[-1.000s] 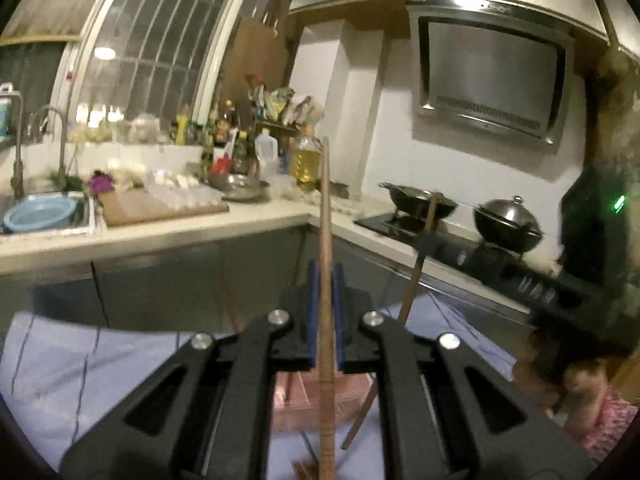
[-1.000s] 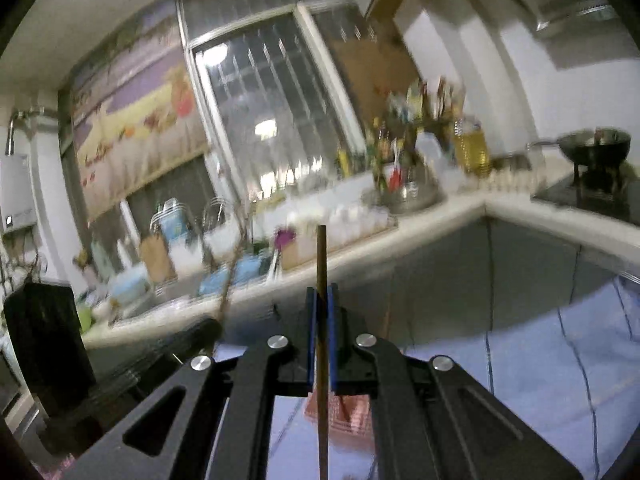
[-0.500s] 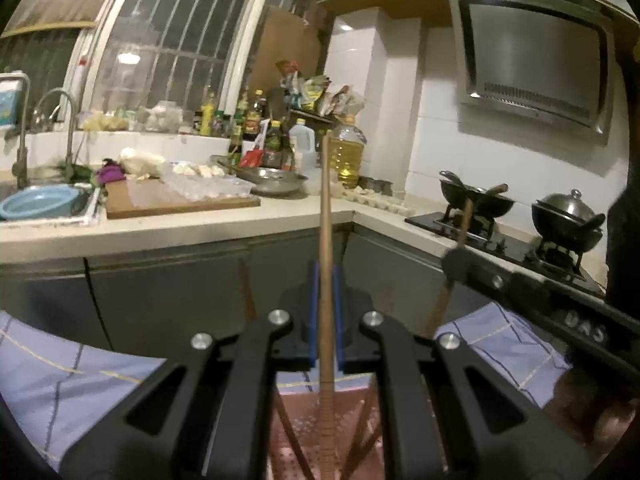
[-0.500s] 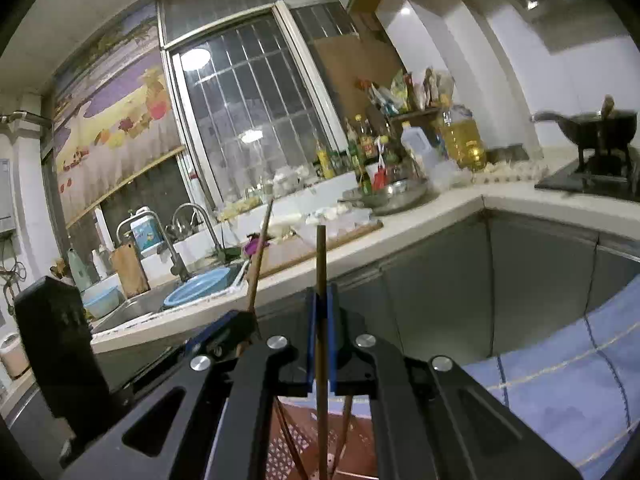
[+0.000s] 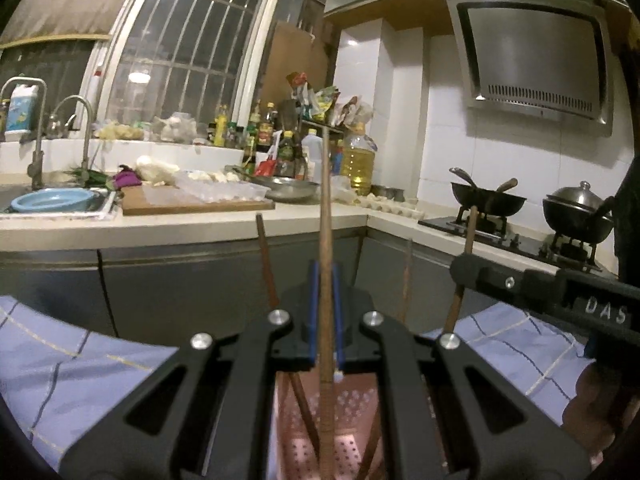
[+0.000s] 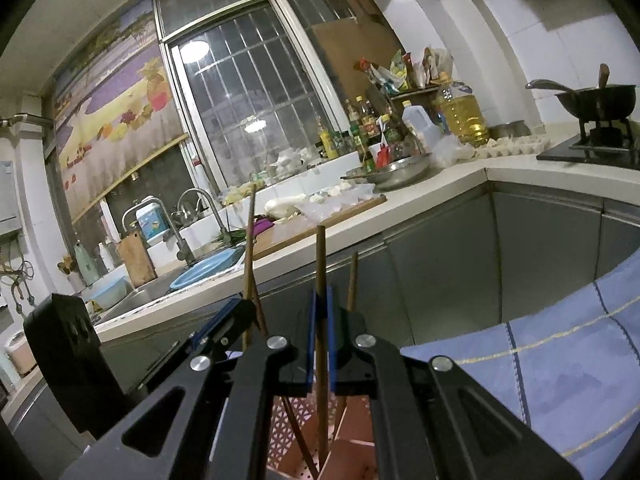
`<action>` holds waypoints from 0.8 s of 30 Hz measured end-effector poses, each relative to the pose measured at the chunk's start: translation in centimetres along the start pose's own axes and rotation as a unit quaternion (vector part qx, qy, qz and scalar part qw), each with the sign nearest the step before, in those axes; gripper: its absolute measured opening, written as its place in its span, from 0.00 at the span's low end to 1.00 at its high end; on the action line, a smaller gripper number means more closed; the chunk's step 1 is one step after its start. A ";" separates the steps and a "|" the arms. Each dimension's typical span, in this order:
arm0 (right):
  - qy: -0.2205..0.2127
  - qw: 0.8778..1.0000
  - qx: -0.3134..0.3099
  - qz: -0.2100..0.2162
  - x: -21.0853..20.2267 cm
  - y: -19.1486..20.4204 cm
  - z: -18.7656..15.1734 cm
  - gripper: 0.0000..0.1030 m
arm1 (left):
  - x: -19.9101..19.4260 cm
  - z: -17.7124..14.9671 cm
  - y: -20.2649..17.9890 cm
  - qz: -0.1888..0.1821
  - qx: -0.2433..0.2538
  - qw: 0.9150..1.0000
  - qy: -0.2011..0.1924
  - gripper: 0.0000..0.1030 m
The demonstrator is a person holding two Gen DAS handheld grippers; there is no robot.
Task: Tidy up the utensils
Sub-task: 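Carry both chopsticks up and insert them upright into the pink basket, then open both tools and move them back to the chopstick pile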
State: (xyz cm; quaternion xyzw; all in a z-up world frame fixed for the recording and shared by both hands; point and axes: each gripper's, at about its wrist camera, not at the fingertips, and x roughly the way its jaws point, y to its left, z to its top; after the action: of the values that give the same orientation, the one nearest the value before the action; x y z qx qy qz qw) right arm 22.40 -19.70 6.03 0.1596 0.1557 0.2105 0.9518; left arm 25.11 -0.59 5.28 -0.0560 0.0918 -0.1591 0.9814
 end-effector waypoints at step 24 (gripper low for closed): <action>0.020 1.000 0.000 0.017 -6.4 3.5 -0.1 0.08 | -9.6 -1.6 -0.5 0.015 -0.015 0.997 0.068 0.27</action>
State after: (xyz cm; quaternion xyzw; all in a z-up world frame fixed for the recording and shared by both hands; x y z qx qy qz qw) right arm 15.55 -19.53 8.70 0.1576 0.1717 0.2296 0.9450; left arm 15.72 1.93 5.31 -0.0586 0.1614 -0.1465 0.9742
